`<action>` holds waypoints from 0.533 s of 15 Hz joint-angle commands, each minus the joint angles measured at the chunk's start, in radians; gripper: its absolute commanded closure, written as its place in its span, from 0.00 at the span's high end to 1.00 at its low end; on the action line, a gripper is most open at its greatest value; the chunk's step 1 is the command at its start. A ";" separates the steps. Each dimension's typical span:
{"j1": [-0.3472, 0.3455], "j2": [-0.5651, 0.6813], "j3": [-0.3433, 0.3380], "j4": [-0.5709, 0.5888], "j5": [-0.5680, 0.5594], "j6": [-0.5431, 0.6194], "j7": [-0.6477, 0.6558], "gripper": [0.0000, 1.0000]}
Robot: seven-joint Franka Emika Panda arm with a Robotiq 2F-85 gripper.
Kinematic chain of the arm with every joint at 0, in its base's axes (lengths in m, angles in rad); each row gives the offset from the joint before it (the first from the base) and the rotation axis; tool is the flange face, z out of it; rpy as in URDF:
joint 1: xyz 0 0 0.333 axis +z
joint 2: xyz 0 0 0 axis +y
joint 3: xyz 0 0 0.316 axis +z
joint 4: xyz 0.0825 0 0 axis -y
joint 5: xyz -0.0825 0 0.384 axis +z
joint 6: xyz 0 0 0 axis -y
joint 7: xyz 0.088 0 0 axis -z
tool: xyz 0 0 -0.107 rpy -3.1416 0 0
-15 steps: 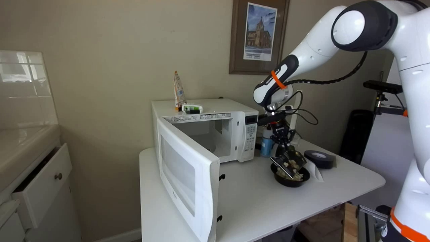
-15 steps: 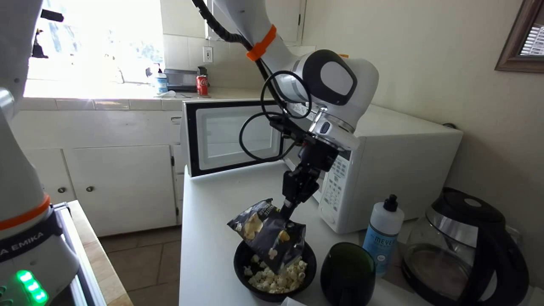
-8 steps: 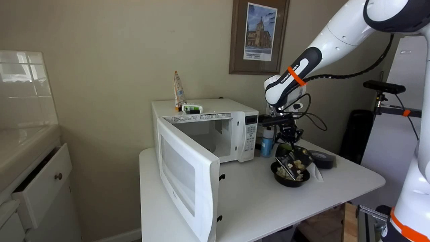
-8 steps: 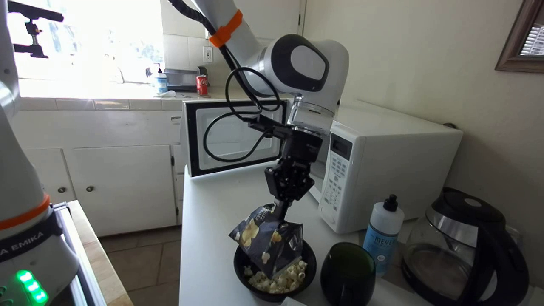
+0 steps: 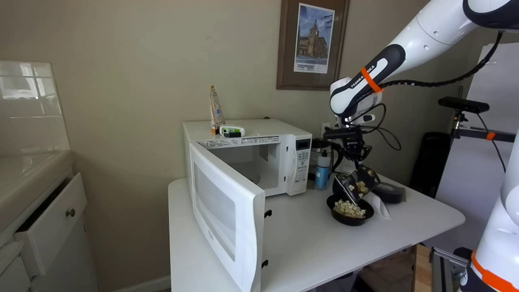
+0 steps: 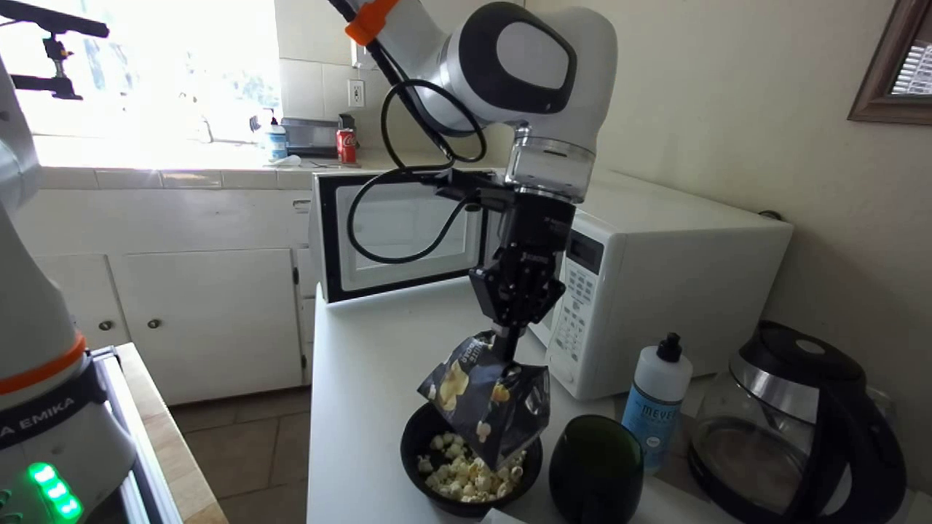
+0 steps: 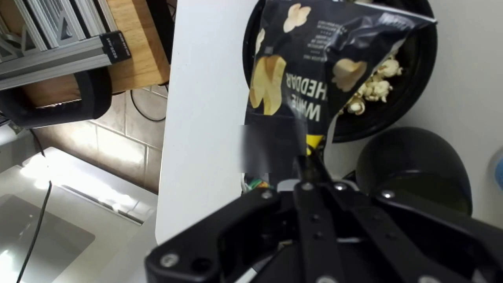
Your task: Empty the popcorn packet into the black bowl
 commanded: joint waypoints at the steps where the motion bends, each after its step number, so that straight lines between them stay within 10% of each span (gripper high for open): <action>1: -0.061 0.077 -0.007 0.123 0.099 -0.008 -0.043 0.00; 8: -0.145 0.328 -0.018 0.458 0.350 -0.092 -0.039 0.00</action>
